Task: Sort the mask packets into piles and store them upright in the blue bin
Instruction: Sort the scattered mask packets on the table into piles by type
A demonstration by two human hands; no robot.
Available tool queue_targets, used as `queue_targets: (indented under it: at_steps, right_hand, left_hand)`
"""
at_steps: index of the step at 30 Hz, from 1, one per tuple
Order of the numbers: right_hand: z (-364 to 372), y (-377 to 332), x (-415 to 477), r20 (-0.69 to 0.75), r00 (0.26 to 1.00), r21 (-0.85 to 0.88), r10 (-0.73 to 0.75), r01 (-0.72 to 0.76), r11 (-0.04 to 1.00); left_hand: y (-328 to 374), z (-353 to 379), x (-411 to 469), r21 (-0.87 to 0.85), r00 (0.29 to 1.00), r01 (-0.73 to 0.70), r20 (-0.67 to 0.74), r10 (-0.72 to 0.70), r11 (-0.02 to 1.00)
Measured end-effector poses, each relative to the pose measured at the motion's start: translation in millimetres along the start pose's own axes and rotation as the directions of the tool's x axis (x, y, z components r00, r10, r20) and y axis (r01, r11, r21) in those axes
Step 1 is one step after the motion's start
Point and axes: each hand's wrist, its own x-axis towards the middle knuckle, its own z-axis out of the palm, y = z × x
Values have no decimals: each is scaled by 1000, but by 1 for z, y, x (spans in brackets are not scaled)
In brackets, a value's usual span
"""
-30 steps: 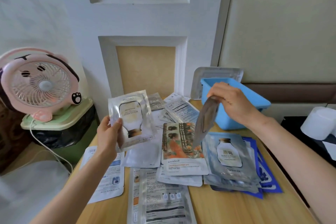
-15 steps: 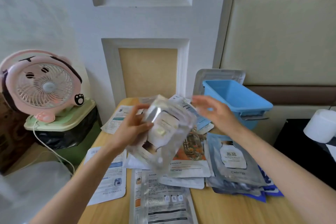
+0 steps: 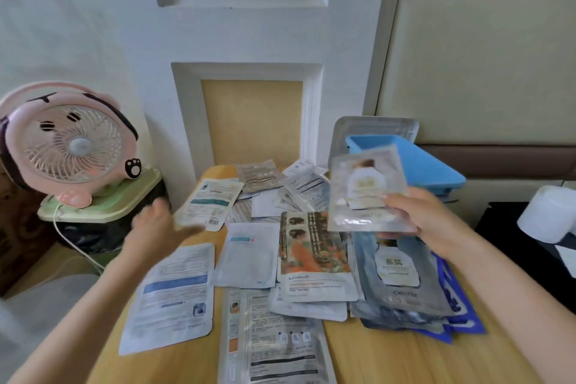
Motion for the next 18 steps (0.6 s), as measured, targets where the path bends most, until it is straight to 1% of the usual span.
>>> queue_targets:
  at_steps: [1, 2, 3, 4, 5, 6, 7, 8, 9, 11, 13, 14, 16, 17, 18]
  right_hand:
    - [-12, 7, -8, 13, 999, 60, 40, -41, 997]
    - [-21, 15, -16, 3, 996, 53, 87, -87, 995]
    - [-28, 26, -23, -25, 992, -63, 121, -122, 990]
    - [-33, 37, -27, -58, 987, -320, 149, -159, 934]
    - [-36, 47, -30, -70, 979, -581, 192, -196, 790]
    - [-37, 54, -32, -81, 961, -773, 265, -228, 592]
    - [-37, 58, -33, -79, 941, -862, 330, -231, 452]
    - [-36, 57, -34, -74, 930, -887, 361, -227, 403]
    - [-35, 54, -33, -63, 928, -892, 366, -217, 396]
    - [-36, 47, -32, -12, 921, -882, 390, -194, 429]
    - [-40, 45, -29, 27, 899, -864, 438, -199, 463]
    - [-42, 45, -28, 25, 890, -872, 456, -204, 446]
    - [-48, 49, -26, -29, 884, -886, 466, -238, 397]
    - [-51, 51, -25, -74, 883, -897, 463, -262, 357]
    - [-52, 52, -25, -126, 887, -915, 445, -277, 292]
  left_hand:
    - [-20, 8, -2, 84, 994, 66, 85, -73, 994]
    - [-34, 17, -8, 116, 985, 105, 124, -119, 988]
    - [-44, 26, -14, 110, 978, 136, 144, -151, 985]
    - [-51, 33, -22, 101, 971, 166, 158, -180, 981]
    - [-55, 40, -30, 108, 964, 185, 175, -202, 977]
    - [-57, 45, -35, 114, 956, 203, 190, -222, 972]
    - [-58, 48, -36, 118, 954, 213, 191, -233, 970]
    - [-57, 48, -35, 126, 953, 220, 186, -241, 967]
    - [-56, 47, -35, 145, 954, 220, 177, -244, 965]
    - [-54, 46, -32, 174, 959, 212, 153, -239, 962]
    - [-54, 45, -31, 126, 964, 212, 135, -228, 969]
    - [-55, 45, -31, 84, 966, 214, 127, -223, 973]
    - [-59, 45, -31, 15, 971, 213, 108, -213, 977]
    - [-60, 44, -31, -2, 974, 208, 93, -207, 978]
    - [-61, 44, -32, -14, 979, 195, 63, -194, 981]
